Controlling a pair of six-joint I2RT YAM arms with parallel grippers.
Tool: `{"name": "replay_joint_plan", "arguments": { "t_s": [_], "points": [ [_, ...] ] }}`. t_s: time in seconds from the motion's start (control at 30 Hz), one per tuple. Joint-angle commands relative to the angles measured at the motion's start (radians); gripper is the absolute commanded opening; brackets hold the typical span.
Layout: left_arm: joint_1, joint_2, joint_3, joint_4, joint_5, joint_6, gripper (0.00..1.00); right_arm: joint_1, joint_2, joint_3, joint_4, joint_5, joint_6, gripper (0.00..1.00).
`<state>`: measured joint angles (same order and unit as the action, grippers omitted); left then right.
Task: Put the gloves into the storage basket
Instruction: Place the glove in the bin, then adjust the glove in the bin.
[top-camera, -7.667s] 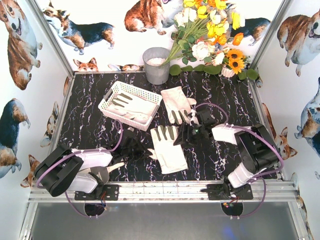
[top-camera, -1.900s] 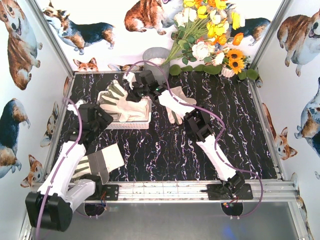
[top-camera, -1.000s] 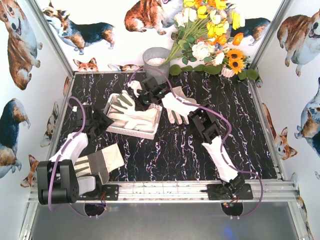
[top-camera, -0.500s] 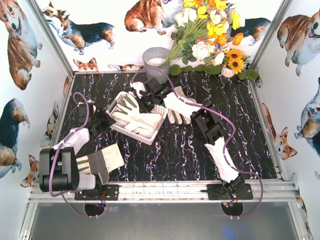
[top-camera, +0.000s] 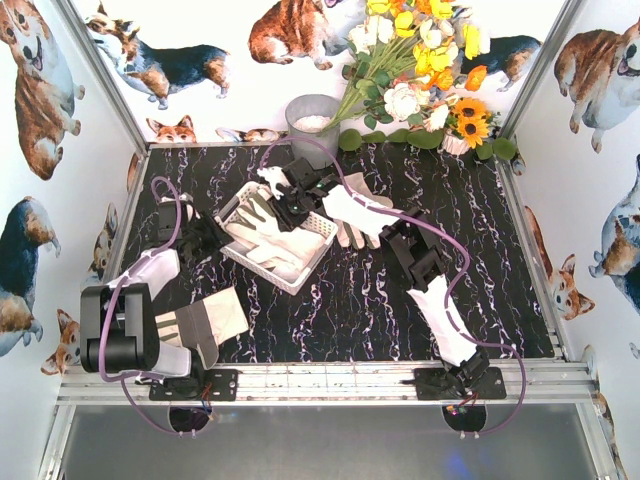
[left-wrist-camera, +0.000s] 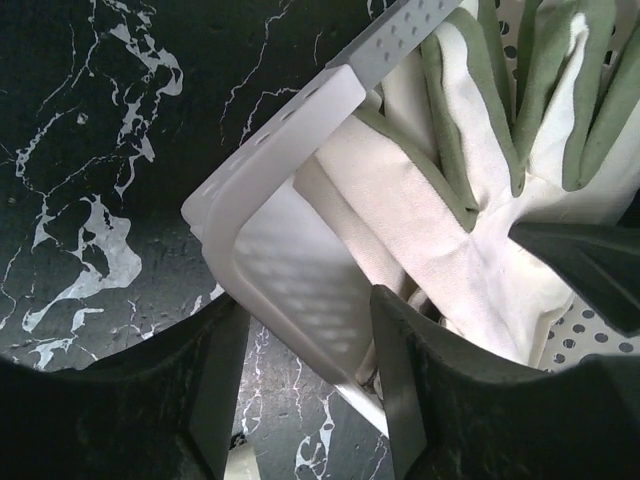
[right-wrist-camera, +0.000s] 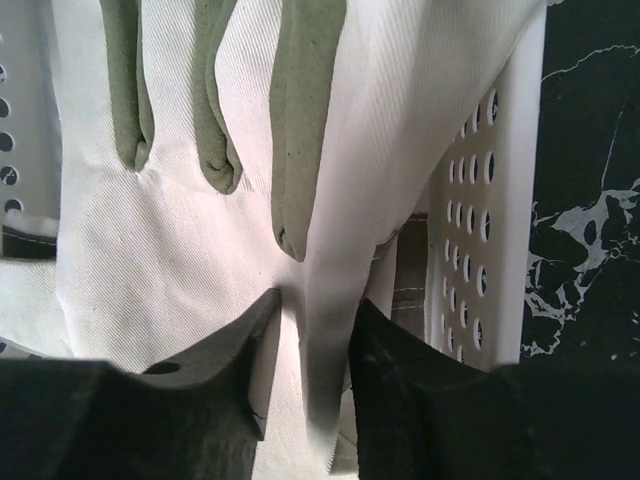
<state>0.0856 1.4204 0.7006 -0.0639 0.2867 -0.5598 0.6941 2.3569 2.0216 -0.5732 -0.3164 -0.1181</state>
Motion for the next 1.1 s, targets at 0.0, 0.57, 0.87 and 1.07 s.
{"name": "replay_joint_plan", "arguments": {
  "t_s": [0.0,0.57,0.87,1.07],
  "points": [
    [0.008,-0.02,0.044,-0.012,-0.018,0.041,0.49,0.016,-0.099,0.039,0.015,0.041,0.019,0.37],
    [-0.009,-0.161,0.217,-0.187,-0.109,0.146,0.64,0.017,-0.389,-0.192,0.148,0.14,0.053,0.63],
    [-0.232,-0.021,0.347,-0.103,-0.002,0.116,0.4,-0.02,-0.496,-0.43,0.309,0.017,0.317,0.54],
    [-0.259,0.095,0.357,0.044,0.05,0.043,0.3,-0.024,-0.467,-0.506,0.369,0.001,0.41,0.41]
  ]
}}
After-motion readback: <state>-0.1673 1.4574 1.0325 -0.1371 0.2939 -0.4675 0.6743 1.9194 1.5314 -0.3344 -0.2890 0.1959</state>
